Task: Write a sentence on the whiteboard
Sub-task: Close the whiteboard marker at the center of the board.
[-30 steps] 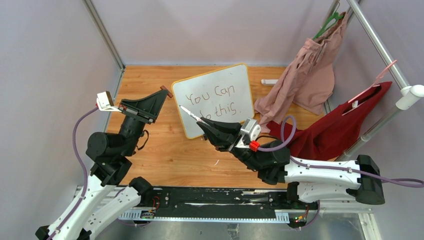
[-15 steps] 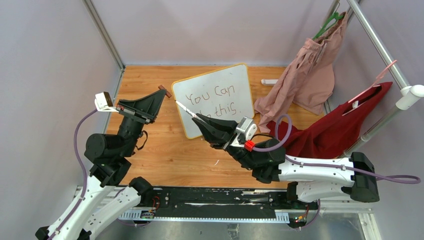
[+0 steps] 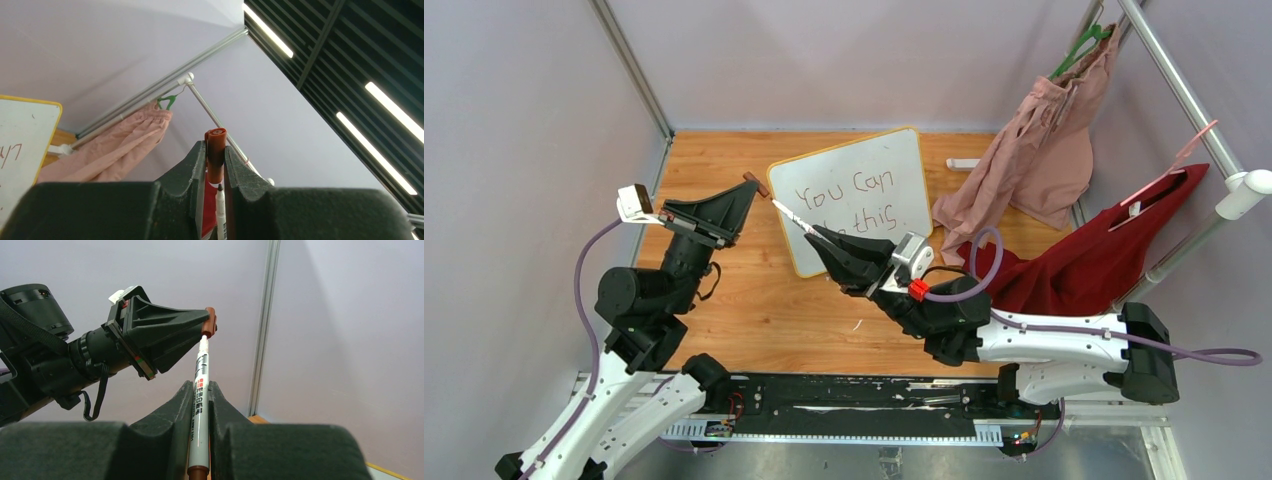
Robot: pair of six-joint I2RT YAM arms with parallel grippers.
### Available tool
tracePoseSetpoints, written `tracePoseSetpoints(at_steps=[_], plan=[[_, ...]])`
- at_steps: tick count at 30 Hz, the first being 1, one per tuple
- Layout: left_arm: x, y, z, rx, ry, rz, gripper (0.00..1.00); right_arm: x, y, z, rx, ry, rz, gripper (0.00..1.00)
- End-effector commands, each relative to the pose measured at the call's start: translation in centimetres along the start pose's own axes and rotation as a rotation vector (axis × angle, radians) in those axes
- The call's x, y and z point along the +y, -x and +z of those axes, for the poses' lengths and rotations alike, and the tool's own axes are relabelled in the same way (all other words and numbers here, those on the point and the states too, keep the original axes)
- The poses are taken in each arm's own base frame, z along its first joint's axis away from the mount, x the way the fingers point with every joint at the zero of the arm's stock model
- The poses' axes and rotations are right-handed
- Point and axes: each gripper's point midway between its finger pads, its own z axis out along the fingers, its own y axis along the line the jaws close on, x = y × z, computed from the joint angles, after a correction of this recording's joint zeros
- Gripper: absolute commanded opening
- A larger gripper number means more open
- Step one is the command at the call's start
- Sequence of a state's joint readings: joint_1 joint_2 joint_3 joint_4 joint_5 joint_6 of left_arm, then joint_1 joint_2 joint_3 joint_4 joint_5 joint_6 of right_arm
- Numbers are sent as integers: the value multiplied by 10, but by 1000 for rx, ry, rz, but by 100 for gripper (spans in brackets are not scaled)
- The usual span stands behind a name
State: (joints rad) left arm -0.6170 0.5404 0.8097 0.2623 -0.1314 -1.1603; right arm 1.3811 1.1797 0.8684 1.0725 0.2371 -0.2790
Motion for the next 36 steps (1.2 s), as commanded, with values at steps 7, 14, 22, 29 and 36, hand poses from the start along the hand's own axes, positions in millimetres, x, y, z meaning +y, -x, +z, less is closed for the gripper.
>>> tracePoseSetpoints(at_steps=[7, 14, 22, 29, 36], plan=[[-7, -3, -3, 15, -38, -19, 0, -6, 32, 11, -85, -40, 27, 0], [-12, 2, -5, 1, -46, -17, 0, -5, 29, 9, -75, -40, 31, 0], [-20, 6, -6, -10, -64, -9, 0, -2, 27, 10, -64, -30, 39, 0], [-21, 8, -7, -18, -67, -6, 0, 2, 27, 11, -60, -15, 43, 0], [-21, 9, -6, -21, -65, -2, 0, 5, 27, 11, -55, -5, 45, 0]])
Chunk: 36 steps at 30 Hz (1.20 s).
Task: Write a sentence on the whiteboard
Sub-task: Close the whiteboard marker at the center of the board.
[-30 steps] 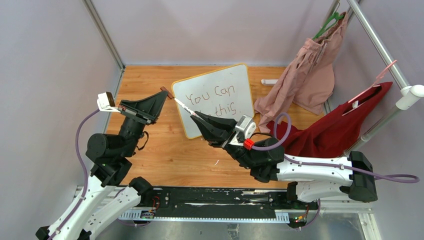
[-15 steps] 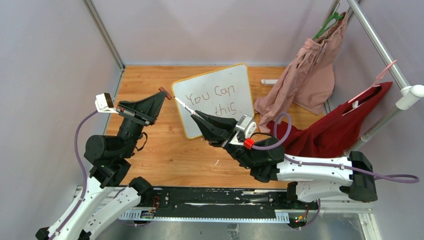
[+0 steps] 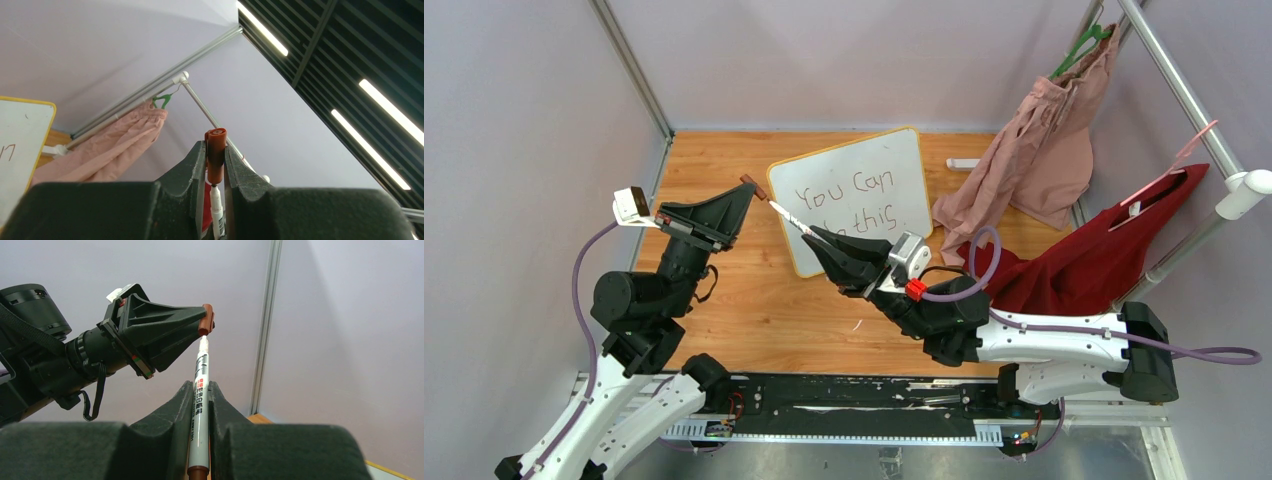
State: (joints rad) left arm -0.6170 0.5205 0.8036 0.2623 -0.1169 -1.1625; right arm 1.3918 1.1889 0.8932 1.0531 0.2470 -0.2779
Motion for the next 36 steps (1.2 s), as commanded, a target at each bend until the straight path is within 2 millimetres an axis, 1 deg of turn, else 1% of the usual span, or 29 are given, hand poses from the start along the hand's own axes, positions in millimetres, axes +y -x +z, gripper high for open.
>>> tracePoseSetpoints(at_steps=[1, 20, 36], plan=[[-16, 9, 0, -29, -45, 3, 0, 2, 25, 7, -62, -4, 39, 0], [-17, 5, -1, -8, -52, -11, 0, 1, 27, 10, -65, -12, 31, 0], [-25, 6, -3, -3, -72, -5, 0, 2, 26, 12, -62, -14, 34, 0]])
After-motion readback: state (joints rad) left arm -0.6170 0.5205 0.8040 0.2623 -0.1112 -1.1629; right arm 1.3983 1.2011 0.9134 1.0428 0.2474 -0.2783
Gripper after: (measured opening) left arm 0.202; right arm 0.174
